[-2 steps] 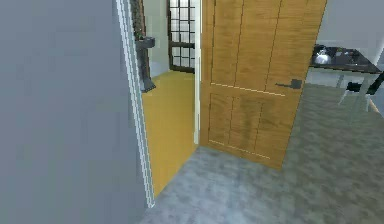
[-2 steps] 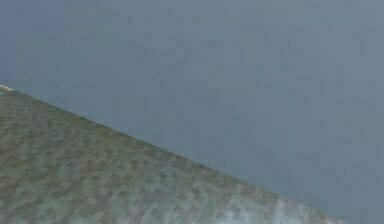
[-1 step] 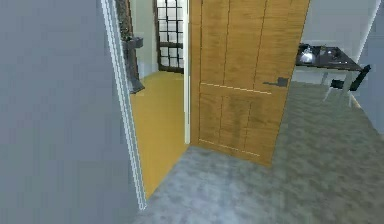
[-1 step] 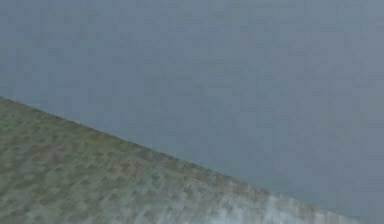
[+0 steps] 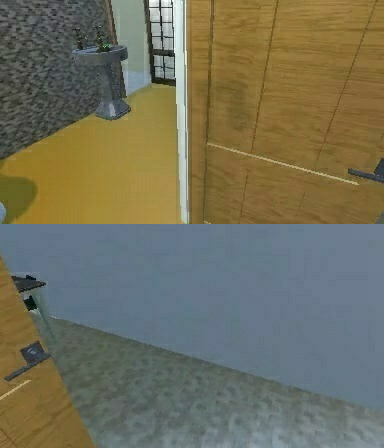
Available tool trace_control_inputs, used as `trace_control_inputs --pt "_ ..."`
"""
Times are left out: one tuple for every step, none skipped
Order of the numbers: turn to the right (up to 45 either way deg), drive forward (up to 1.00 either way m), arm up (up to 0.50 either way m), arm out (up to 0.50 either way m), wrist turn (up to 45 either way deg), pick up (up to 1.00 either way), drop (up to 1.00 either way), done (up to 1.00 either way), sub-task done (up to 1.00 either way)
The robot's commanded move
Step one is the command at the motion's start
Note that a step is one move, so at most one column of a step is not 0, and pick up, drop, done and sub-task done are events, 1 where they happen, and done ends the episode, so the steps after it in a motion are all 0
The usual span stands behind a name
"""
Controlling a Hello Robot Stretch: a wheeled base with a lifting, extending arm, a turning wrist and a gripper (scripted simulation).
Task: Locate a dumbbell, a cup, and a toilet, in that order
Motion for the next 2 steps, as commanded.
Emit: trace_control_inputs --pt "0.0 0.2 0.0 0.0 0.0 0.0 0.0 0.0 0.0" --pt "-3.0 0.0 0.0 0.0 0.0 0.0 0.0 0.0 0.0"
